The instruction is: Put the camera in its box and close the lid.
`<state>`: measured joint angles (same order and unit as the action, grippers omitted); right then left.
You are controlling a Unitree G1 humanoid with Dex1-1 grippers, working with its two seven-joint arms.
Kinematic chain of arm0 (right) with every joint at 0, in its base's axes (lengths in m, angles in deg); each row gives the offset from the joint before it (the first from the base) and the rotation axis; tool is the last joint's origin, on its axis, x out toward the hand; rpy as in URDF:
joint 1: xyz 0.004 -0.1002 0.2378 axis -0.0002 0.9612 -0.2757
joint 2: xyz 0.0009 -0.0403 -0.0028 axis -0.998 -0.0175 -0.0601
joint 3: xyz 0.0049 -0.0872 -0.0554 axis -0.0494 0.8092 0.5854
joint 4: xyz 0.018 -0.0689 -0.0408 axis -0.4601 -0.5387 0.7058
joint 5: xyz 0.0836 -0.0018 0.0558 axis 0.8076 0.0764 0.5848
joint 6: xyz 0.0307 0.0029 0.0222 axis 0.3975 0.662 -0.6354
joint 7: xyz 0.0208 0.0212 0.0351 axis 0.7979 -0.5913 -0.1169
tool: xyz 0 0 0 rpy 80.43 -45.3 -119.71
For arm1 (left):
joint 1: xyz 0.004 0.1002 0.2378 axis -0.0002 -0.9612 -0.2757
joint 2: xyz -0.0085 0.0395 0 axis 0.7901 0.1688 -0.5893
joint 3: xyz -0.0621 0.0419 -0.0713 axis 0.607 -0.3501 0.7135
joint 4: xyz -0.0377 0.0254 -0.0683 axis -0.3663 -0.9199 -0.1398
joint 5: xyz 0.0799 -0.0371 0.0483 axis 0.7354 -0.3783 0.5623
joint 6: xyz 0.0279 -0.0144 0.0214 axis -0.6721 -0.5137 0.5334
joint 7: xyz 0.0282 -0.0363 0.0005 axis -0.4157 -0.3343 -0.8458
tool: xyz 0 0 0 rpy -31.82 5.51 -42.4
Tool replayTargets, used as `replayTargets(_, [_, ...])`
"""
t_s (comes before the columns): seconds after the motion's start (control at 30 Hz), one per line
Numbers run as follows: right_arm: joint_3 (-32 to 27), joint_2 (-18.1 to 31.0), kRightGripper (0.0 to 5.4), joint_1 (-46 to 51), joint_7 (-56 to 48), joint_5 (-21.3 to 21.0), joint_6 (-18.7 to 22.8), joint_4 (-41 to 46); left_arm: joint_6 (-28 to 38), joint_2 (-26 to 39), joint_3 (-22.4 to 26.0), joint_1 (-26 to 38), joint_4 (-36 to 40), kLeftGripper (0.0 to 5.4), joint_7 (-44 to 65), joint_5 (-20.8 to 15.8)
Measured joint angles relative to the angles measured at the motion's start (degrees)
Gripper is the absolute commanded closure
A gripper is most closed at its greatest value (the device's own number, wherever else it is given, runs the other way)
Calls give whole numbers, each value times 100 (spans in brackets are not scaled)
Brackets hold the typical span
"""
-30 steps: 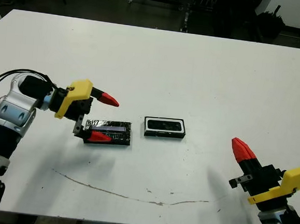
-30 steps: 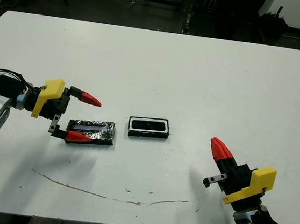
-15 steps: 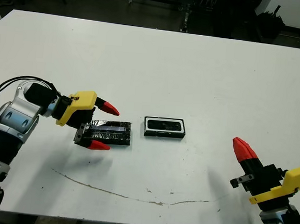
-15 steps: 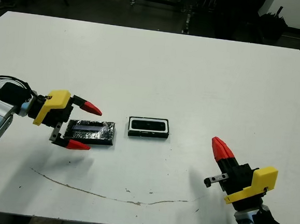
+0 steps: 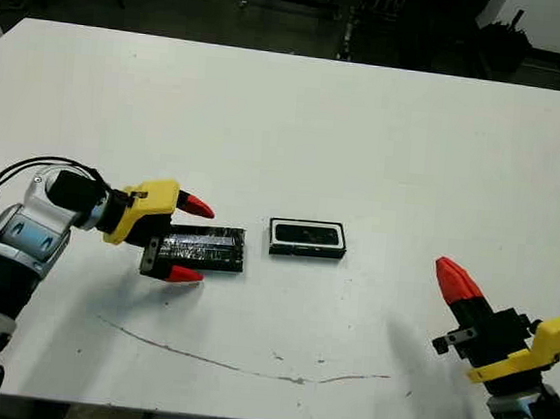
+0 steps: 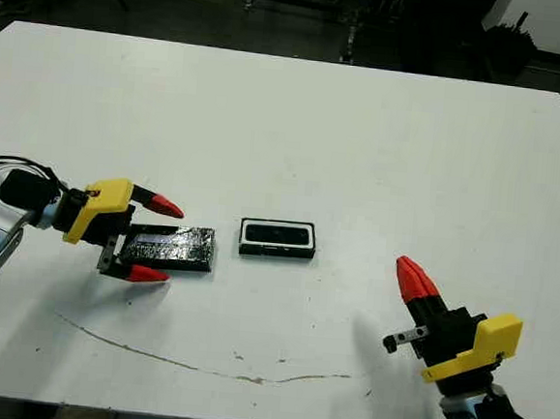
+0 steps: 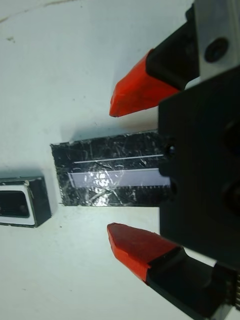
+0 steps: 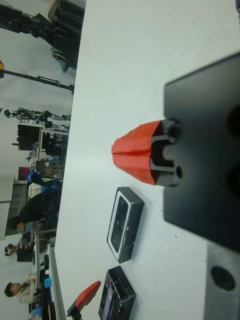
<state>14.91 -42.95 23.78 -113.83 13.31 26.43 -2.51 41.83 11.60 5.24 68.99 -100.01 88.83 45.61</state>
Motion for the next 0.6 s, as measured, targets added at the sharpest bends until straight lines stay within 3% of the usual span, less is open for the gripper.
replayTargets(0.17, [0,18,539,8,-5,-10,-51,-7,62,0,-8,-3,-96,0,16,15])
replayTargets(0.3, [0,23,539,8,-13,-3,-114,-51,-362,8,-41,33,-122,0,218,-22])
replayTargets(0.43, [0,24,540,9,7,2,-114,-50,-756,18,-94,104,-124,42,478,-26])
replayTargets(0.6, [0,24,540,9,25,2,-116,-50,-662,45,-180,150,-148,113,709,15])
